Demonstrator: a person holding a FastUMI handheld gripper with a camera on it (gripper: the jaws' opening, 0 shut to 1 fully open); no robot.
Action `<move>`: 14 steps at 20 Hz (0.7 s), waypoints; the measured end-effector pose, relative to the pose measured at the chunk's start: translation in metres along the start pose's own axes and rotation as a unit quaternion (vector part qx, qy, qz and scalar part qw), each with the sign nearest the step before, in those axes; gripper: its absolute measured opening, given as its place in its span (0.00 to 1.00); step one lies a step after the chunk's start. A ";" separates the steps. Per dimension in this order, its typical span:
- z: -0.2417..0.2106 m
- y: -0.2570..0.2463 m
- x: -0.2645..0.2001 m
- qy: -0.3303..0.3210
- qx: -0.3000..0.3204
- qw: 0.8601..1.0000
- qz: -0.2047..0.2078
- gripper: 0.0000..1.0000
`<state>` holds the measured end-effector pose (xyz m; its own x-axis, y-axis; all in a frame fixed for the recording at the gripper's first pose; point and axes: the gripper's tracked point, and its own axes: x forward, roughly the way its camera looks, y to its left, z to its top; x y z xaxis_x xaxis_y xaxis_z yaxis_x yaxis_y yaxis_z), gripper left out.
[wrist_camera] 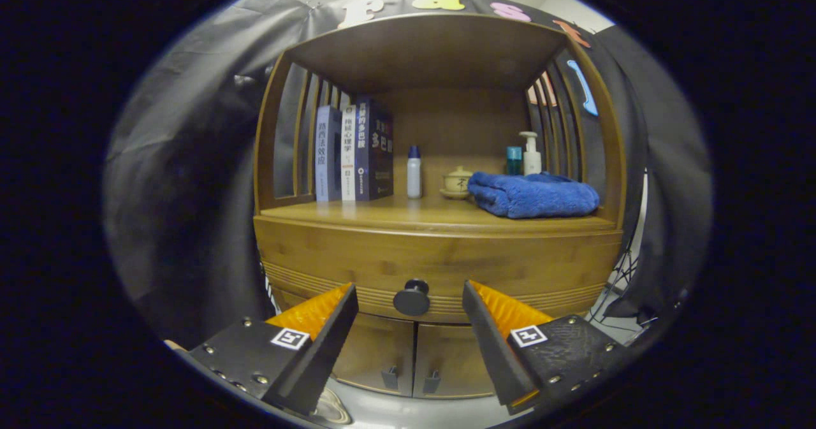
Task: Pull open the drawer, take out the items inside it, and place them on the countertop above the cabinet.
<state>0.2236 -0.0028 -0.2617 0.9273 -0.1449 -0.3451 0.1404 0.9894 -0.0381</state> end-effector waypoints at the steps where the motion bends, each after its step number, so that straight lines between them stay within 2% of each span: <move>1: -0.003 0.001 0.008 0.003 -0.008 1.000 -0.003 0.97; 4: -0.019 0.006 0.029 0.024 -0.028 0.999 -0.004 0.74; 5: -0.020 0.000 0.032 0.023 -0.034 0.999 -0.021 0.74; 7: -0.025 -0.002 0.043 0.028 -0.030 0.999 -0.025 0.55; 10: -0.023 -0.002 0.048 0.028 -0.017 0.999 -0.034 0.43; 14: -0.024 -0.005 0.052 0.017 -0.021 0.998 -0.056 0.42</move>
<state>0.2632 -0.0153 -0.3022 0.8940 -0.2544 -0.3689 0.2268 0.9669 -0.1173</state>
